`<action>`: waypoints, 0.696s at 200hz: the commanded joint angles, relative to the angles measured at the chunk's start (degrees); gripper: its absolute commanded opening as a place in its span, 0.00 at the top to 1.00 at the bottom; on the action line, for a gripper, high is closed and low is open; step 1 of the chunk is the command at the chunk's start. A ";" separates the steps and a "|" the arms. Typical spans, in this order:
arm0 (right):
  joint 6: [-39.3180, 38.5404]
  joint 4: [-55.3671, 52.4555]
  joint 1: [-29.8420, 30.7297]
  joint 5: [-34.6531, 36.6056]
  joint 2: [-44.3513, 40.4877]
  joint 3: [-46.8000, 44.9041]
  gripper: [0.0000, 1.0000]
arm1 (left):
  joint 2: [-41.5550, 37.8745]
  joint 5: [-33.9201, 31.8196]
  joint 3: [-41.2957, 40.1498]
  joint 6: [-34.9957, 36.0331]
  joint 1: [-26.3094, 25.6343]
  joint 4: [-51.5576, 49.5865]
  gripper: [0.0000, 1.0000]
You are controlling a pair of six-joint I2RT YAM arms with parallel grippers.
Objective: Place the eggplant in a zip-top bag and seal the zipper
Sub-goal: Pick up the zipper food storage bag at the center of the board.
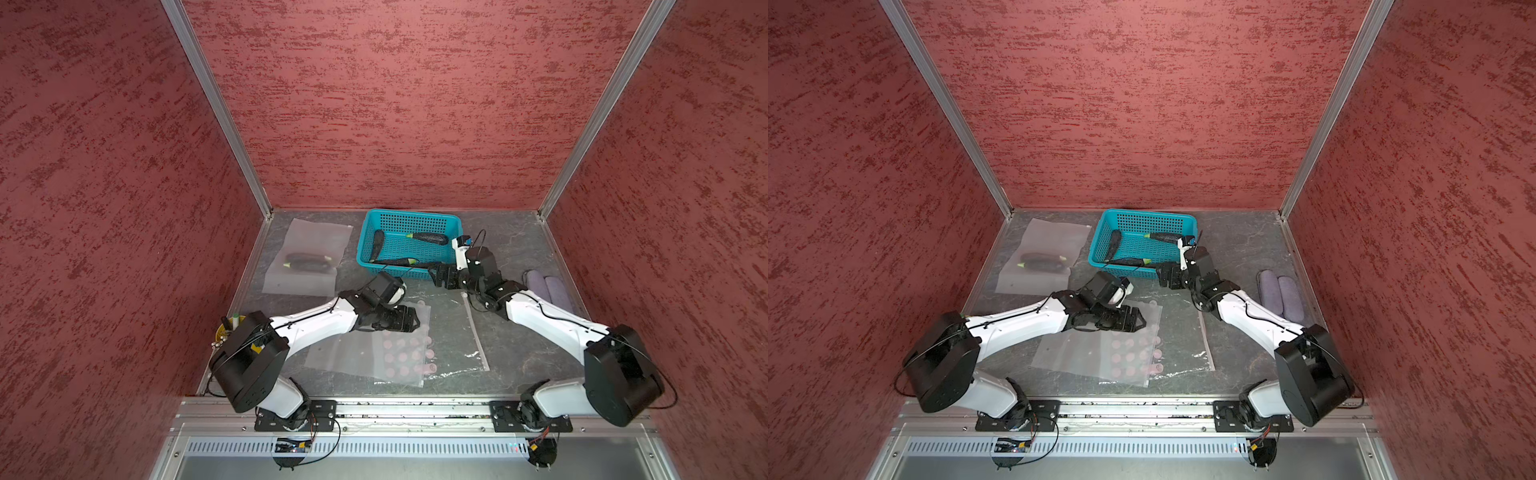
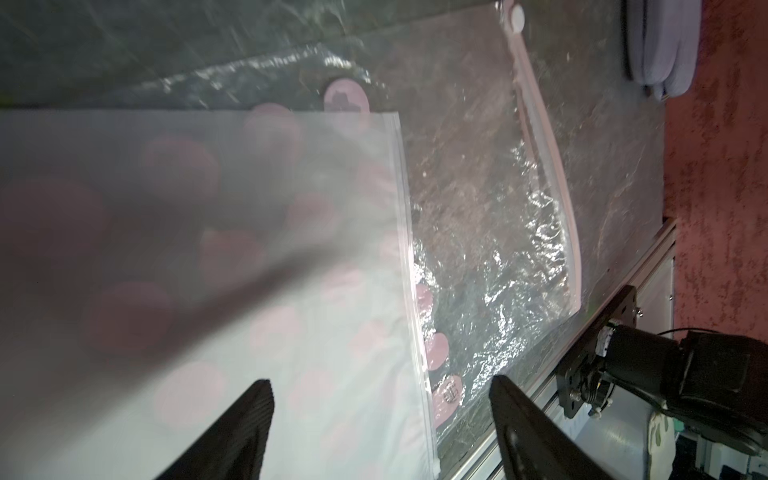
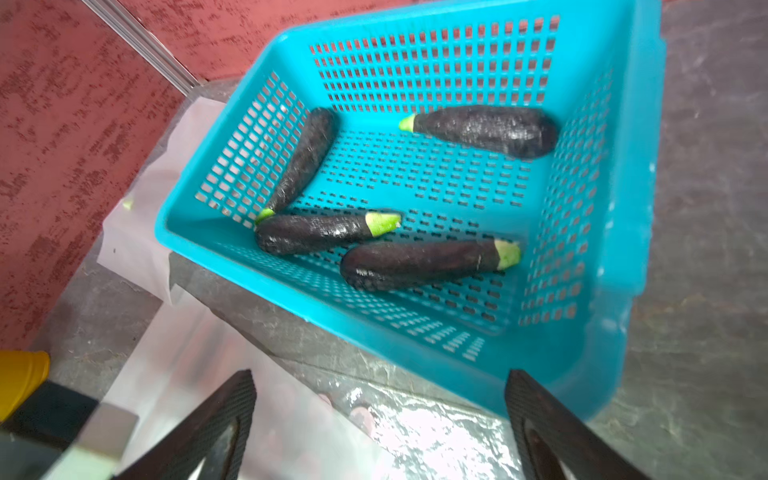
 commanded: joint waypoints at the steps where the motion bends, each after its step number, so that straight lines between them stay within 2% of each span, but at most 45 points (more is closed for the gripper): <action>1: 1.20 5.10 -0.04 -0.15 -2.48 -3.02 0.06 | 3.11 -1.91 2.40 -0.62 -2.76 -3.41 0.16; 78: 2.27 10.76 -0.50 0.53 -8.26 -12.58 0.05 | 14.53 -10.68 14.63 -1.98 -10.71 -17.05 0.17; 139: 1.63 12.39 -2.70 -0.68 -8.96 -15.12 0.05 | 22.17 -13.72 21.39 -3.24 -13.42 -23.69 0.20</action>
